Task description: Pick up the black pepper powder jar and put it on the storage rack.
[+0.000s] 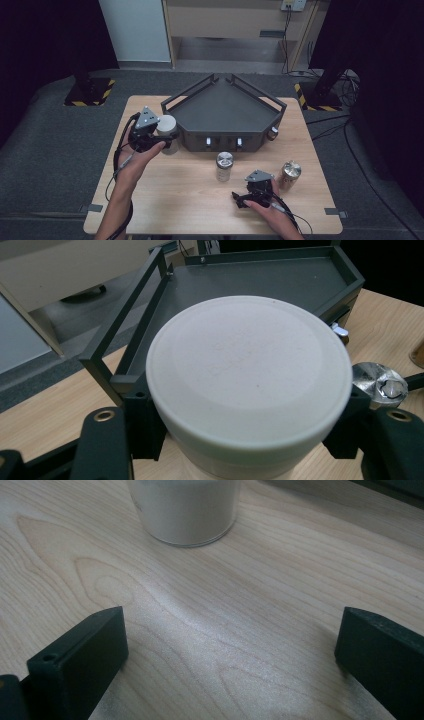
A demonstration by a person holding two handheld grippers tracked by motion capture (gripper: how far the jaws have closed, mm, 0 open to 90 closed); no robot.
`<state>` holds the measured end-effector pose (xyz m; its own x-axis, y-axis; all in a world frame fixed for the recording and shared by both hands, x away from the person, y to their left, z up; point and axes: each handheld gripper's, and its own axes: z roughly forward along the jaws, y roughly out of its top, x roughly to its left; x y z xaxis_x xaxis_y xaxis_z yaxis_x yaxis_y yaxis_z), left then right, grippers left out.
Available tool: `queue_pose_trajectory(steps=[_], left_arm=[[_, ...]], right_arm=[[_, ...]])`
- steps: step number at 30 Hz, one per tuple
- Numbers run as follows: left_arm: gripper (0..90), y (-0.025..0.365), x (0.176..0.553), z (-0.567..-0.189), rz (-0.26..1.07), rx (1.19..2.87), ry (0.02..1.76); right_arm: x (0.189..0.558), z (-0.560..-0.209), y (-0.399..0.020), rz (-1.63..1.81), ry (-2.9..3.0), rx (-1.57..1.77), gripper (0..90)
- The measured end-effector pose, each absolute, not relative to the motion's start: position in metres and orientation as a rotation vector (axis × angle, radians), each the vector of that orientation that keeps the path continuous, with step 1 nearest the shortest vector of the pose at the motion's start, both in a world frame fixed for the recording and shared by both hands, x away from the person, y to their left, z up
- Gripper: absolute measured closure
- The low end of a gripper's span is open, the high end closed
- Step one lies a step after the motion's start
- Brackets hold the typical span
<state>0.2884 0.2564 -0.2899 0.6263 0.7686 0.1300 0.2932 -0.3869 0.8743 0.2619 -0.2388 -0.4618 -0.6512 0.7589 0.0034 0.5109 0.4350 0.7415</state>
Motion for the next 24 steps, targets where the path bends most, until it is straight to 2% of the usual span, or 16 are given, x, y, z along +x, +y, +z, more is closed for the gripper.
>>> queue_pose_trajectory(steps=[24], left_arm=[[32.8, 0.238, 0.308, -0.26, 0.656, 1.974, 0.777]], right_arm=[[0.261, -0.462, -0.238, 1.049, 2.357, 1.092, 0.6]])
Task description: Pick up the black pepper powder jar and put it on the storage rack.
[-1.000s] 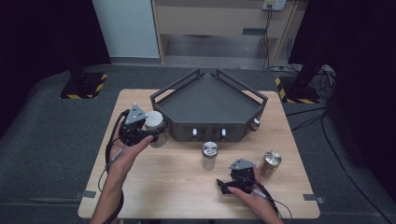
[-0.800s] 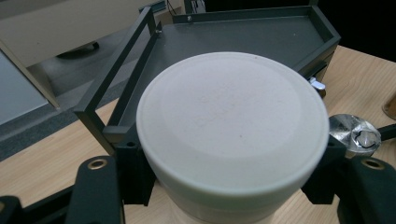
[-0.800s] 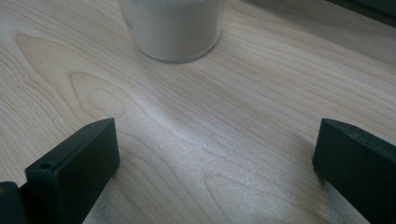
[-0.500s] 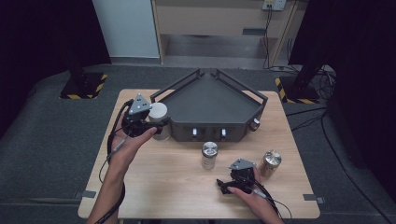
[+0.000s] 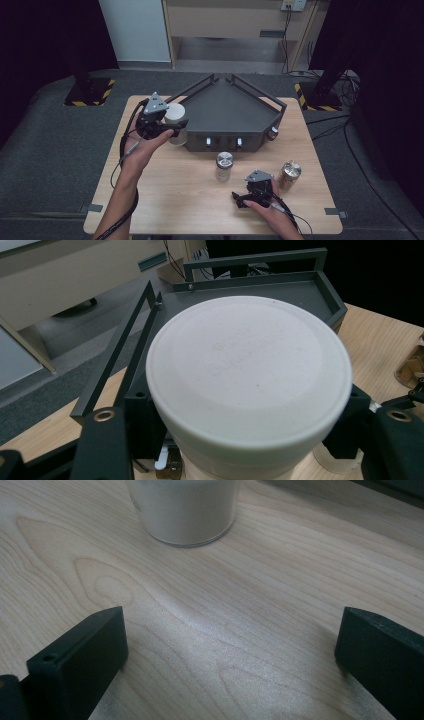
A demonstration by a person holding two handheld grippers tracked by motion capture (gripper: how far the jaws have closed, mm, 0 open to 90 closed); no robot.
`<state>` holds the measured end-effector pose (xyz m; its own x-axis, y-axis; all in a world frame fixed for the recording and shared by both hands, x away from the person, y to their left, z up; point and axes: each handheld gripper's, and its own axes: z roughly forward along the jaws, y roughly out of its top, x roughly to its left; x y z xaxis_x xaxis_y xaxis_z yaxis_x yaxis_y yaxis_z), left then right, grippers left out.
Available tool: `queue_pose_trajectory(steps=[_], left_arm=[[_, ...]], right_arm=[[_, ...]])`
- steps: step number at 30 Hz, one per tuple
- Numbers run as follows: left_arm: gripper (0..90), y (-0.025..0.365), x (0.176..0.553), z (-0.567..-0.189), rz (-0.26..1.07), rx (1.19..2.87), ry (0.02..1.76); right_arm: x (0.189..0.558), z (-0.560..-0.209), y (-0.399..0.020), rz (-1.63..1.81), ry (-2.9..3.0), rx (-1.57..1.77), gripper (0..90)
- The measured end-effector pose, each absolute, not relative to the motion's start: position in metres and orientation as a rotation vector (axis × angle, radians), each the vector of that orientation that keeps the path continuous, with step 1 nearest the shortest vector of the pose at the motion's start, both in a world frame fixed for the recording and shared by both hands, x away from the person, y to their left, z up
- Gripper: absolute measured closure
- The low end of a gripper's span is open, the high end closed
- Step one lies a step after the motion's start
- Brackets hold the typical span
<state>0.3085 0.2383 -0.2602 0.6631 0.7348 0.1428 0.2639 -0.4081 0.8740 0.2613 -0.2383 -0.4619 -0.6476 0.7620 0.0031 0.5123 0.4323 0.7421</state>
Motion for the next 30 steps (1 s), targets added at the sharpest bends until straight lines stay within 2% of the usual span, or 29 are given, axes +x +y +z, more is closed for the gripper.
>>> queue_pose_trajectory(steps=[30], left_arm=[[32.7, 0.203, 0.358, -0.244, 0.642, 1.974, 0.734]], right_arm=[[0.261, -0.462, -0.239, 1.05, 2.358, 1.092, 0.7]])
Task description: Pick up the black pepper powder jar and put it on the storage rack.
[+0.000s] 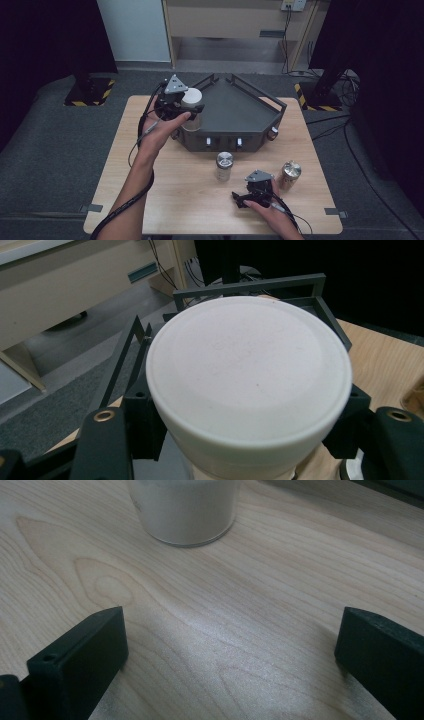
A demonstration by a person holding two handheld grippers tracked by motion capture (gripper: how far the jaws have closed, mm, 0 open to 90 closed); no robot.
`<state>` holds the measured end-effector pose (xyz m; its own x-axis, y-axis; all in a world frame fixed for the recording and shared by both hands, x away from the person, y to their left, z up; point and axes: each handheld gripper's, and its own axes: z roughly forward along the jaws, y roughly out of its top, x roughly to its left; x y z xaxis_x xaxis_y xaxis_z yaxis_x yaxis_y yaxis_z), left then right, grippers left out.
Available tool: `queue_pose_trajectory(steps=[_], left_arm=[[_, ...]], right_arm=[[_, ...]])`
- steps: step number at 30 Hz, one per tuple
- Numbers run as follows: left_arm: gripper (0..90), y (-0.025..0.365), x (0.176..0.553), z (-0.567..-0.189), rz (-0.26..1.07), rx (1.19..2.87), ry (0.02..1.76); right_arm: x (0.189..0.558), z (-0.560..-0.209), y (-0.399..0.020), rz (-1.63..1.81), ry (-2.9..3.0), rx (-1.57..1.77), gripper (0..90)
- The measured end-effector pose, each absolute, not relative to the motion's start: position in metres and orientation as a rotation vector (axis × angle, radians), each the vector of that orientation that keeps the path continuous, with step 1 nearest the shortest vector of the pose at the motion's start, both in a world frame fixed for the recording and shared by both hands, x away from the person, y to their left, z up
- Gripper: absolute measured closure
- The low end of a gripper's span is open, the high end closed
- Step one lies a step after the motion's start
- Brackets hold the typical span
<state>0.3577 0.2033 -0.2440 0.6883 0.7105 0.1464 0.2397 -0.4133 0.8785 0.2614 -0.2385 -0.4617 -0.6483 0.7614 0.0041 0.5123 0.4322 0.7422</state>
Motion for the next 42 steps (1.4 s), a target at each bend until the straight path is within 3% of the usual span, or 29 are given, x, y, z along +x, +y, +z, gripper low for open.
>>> queue_pose_trajectory(steps=[42], left_arm=[[32.8, 0.187, 0.409, -0.261, 0.626, 1.982, 0.792]], right_arm=[[0.262, -0.462, -0.239, 1.049, 2.36, 1.09, 0.7]])
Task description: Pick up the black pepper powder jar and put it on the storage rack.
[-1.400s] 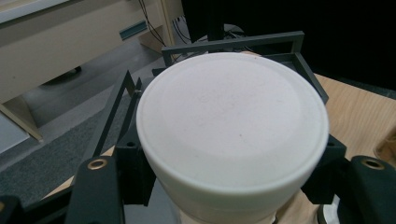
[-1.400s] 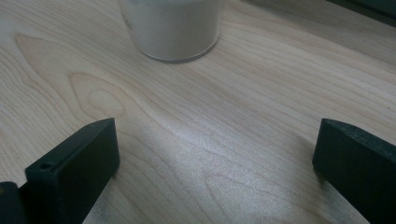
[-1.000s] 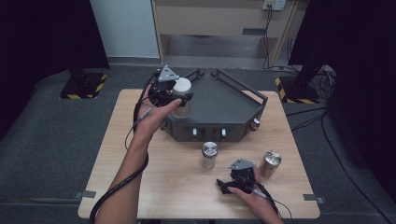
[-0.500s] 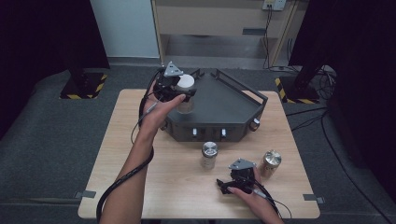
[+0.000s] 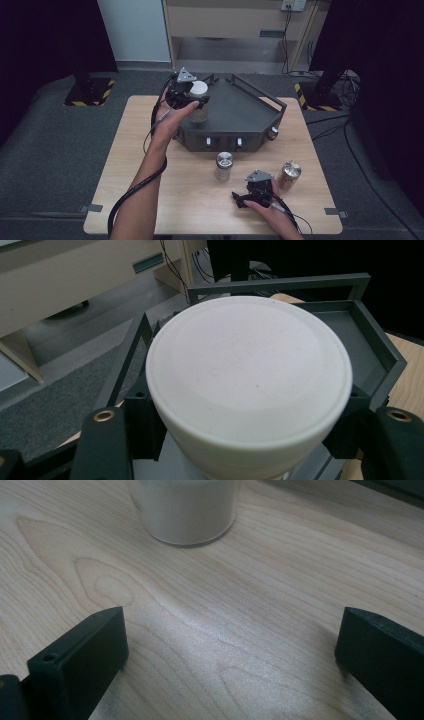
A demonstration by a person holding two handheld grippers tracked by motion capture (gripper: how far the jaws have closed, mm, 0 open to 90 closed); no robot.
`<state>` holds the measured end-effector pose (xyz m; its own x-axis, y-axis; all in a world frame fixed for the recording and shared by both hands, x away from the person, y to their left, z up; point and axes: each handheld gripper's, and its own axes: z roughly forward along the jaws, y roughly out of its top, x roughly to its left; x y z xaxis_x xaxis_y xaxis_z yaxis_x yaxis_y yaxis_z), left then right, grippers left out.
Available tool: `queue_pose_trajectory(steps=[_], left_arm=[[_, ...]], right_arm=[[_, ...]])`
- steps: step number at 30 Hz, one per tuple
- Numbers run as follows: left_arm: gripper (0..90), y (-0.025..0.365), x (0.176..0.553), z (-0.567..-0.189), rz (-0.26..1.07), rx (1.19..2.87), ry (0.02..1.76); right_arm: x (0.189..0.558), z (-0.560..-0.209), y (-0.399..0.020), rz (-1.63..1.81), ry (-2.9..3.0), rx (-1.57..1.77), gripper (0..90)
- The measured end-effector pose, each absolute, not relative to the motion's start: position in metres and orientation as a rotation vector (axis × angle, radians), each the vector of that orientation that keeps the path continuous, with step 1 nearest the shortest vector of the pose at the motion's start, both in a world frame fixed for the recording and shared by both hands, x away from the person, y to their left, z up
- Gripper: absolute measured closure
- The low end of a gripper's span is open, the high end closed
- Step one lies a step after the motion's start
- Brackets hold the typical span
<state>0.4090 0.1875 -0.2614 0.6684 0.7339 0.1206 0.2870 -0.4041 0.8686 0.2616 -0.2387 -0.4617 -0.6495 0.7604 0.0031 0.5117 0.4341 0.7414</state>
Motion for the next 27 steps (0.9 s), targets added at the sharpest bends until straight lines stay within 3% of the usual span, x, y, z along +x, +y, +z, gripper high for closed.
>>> queue_pose_trajectory(steps=[27], left_arm=[[32.7, 0.193, 0.422, -0.283, 0.593, 1.973, 0.871]], right_arm=[[0.262, -0.462, -0.239, 1.049, 2.36, 1.088, 0.6]])
